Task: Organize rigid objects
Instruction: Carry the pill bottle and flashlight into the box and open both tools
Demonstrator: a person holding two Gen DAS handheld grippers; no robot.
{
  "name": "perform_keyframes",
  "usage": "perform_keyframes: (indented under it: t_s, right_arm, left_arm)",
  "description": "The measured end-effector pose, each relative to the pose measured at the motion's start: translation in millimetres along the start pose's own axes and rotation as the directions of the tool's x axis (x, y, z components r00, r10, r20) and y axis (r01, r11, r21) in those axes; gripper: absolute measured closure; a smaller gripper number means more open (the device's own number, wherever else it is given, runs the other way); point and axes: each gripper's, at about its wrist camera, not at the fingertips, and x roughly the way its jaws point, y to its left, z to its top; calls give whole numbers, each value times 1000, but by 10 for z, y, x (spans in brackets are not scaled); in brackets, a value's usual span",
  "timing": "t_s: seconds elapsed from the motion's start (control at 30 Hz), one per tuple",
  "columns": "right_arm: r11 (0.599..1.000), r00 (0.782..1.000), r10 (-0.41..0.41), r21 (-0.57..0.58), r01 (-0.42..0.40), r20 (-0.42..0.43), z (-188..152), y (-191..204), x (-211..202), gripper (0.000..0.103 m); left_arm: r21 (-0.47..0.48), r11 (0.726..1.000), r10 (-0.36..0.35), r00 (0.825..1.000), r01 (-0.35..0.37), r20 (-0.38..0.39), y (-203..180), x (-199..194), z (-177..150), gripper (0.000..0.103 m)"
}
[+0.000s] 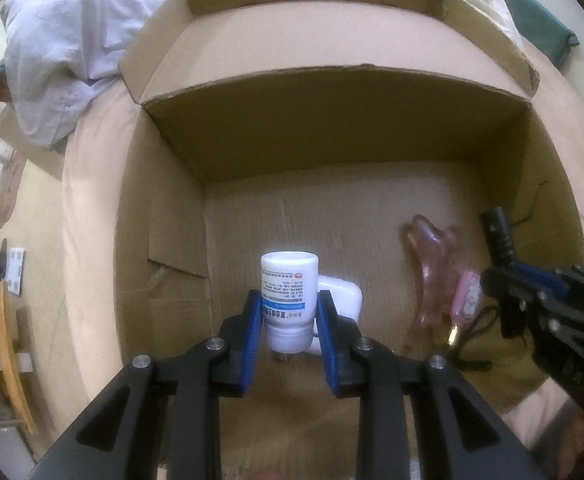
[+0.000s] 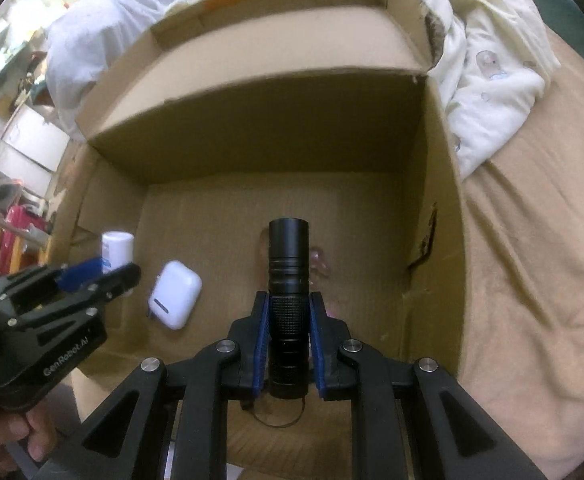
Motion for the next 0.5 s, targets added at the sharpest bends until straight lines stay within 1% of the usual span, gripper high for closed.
perform_keyframes:
  t_s: [0.3,0.5]
  right_arm:
    - [1000,1000,-7,-19,6,-28,-28,36,55,83]
    - [1000,1000,5,-13,-5,-25,-29,10,48,83]
  left_arm:
    - [0,1000,25,1000,-25,-10,-38,70,-17,79]
    - [2,1000,30,999,-30,-16,-55,85,-15,79]
